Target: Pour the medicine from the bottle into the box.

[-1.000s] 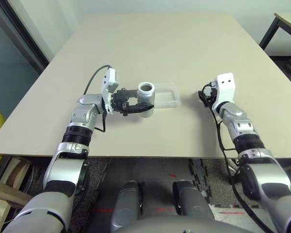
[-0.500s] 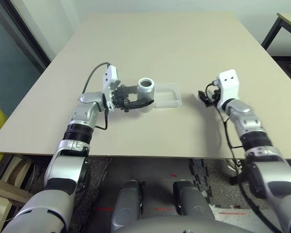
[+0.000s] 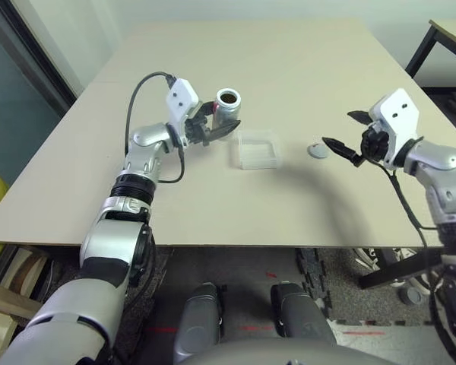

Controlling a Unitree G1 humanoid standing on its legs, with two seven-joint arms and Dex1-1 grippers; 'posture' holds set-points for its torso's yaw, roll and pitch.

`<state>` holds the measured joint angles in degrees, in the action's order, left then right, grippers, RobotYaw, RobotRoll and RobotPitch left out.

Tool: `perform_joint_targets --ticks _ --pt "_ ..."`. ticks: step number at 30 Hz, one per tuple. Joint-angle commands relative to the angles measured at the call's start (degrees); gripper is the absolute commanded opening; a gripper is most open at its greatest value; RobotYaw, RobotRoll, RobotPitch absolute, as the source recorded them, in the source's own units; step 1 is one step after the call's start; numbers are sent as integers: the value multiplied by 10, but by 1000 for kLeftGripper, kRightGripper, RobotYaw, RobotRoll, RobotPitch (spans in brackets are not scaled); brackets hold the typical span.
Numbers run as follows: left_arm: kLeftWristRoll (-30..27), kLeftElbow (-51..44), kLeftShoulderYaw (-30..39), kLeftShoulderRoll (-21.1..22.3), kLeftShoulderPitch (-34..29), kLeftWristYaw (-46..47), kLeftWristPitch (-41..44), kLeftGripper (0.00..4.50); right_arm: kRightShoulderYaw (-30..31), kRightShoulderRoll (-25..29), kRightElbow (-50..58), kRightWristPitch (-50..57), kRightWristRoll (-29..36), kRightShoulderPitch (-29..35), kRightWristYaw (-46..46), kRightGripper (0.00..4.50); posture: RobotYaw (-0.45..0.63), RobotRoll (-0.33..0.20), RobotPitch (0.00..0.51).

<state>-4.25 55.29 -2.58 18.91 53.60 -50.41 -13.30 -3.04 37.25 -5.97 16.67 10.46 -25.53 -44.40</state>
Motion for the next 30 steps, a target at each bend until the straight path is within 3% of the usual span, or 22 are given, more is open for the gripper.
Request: perform_joint_targets --ticks 1,6,9,11,15,21,24,30 --pt "106 31 -65 4 21 92 -21 2708 -2 -7 9 9 5 2 8 4500 -112 0 72" --pt "187 72 -114 -16 79 198 -38 2708 3 -16 0 7 2 -5 11 4500 -101 0 68" --pt "325 112 -226 -12 158 266 -87 2708 4 -19 -10 3 2 -19 6 4500 -93 0 64" --pt "380 140 -278 -16 201 290 -110 2707 4 -19 -18 1 3 -27 3 4500 -88 0 61" --pt "470 195 -365 -41 270 279 -120 2707 3 -22 -29 -2 4 -38 -2 4500 -88 0 54" --pt "593 228 -482 -78 321 302 -118 2707 -10 -25 -10 5 15 -26 2 4500 -127 0 44" --pt "620 237 -507 -85 317 308 -111 2707 -17 -27 9 13 25 -14 10 4500 -163 0 41" --pt "601 242 -481 -89 323 301 -107 2707 -25 -23 24 22 32 -2 18 4500 -160 0 39"
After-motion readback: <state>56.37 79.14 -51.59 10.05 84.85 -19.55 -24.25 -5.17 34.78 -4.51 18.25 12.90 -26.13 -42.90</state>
